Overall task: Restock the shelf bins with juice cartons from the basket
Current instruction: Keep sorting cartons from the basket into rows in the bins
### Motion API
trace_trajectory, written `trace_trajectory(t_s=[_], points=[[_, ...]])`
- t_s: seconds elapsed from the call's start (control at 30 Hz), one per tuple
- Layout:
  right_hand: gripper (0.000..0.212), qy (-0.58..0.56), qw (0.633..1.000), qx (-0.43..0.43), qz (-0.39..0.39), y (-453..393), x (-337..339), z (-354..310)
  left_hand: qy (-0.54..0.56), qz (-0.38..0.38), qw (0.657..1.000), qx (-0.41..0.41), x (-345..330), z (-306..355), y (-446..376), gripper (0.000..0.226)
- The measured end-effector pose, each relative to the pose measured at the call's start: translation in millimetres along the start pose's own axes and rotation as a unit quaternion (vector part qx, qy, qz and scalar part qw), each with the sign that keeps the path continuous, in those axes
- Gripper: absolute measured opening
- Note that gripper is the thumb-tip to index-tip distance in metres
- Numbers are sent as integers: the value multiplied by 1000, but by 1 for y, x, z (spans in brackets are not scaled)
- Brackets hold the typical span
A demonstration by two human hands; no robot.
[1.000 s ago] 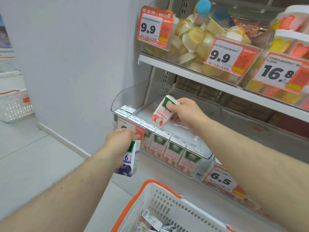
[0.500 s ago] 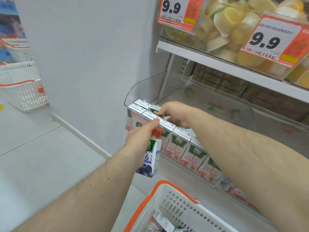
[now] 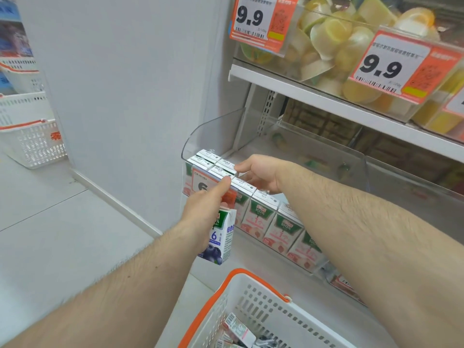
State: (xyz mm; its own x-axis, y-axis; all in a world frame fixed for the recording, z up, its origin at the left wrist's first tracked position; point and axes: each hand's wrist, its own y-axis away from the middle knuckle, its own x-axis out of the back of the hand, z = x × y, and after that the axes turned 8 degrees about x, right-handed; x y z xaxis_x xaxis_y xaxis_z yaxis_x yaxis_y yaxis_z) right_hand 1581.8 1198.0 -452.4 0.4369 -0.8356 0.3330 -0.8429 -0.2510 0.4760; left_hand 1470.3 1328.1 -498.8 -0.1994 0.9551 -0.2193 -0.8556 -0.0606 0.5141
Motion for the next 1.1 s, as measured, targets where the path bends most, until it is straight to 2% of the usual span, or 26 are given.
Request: trace_trajectory(t_s=[0.1,0.17,0.23,0.27,0.33,0.47,0.57,0.67,0.77,0.83,0.9,0.97,1.03,1.1], points=[[34,104,989,55,90,10,1,-1,16,10,1000,-11,-1,0,10,48],[24,169,956,131,201,27,1,2,20,1,1000,-19,-5,-1,19,47],[7,171,913,213,301,54,-2,6,19,-11,999,-30,-12,-3,28,48],[4,168,895,247,330,70,-4,10,15,-17,999,-35,-17,-5,34,49],[10,169,870,294,359,104,-12,24,14,-38,998,-45,-27,-8,43,51],[20,97,858,332,380,171,-25,65,24,-92,993,-68,-49,-16,61,57],[25,34,890,315,327,207,-33,96,27,-124,987,-94,-67,-25,76,58],[32,64,913,280,288,230,-37,120,10,-145,983,-110,-83,-37,91,58],[34,122,910,250,308,250,-33,136,-49,-154,978,-133,-98,-51,102,61],[33,92,910,243,324,263,-27,148,-54,-202,972,-111,-109,-59,115,55],[33,25,914,236,330,278,-19,163,-52,-278,954,-101,-118,-67,126,46],[35,-37,914,232,331,297,-8,178,-106,-324,928,-152,-120,-76,127,44],[35,-68,913,232,327,317,5,193,-191,-370,883,-216,-120,-87,126,52],[33,-86,912,233,326,335,15,203,-278,-395,841,-245,-122,-99,128,59]])
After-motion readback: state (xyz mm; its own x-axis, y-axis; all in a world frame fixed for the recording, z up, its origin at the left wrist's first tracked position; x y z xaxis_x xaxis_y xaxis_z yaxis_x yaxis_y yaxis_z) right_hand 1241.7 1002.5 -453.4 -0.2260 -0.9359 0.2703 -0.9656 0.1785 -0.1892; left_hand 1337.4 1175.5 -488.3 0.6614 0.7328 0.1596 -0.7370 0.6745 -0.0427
